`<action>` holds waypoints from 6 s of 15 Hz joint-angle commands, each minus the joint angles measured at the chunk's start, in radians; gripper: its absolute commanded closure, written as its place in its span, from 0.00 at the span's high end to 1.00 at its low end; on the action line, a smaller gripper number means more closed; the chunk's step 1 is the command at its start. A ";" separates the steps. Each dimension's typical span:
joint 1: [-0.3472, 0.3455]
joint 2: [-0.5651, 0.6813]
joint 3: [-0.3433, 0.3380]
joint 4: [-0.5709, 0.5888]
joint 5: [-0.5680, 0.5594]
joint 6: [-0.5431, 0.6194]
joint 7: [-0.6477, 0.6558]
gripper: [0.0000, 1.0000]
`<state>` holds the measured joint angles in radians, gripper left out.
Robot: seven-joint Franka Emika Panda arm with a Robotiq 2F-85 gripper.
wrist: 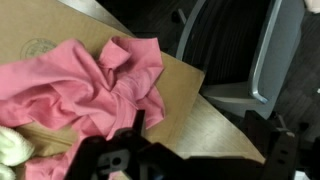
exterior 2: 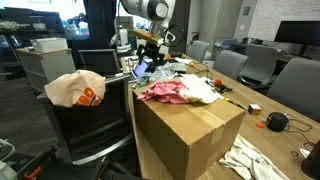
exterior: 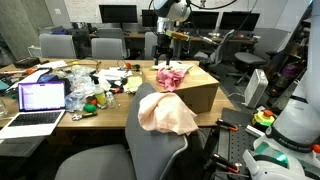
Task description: Put the peach and pink shirts on the backrest of the chair respectively
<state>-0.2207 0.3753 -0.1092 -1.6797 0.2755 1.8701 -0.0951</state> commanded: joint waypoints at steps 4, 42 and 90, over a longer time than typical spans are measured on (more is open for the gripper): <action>0.006 0.045 -0.039 -0.017 -0.029 0.016 0.168 1.00; 0.001 0.153 -0.064 -0.096 0.047 0.147 0.474 0.43; 0.177 -0.450 0.097 -0.409 -0.381 0.398 0.491 0.05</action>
<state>-0.0574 -0.0579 -0.0270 -2.0881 -0.0670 2.2663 0.4040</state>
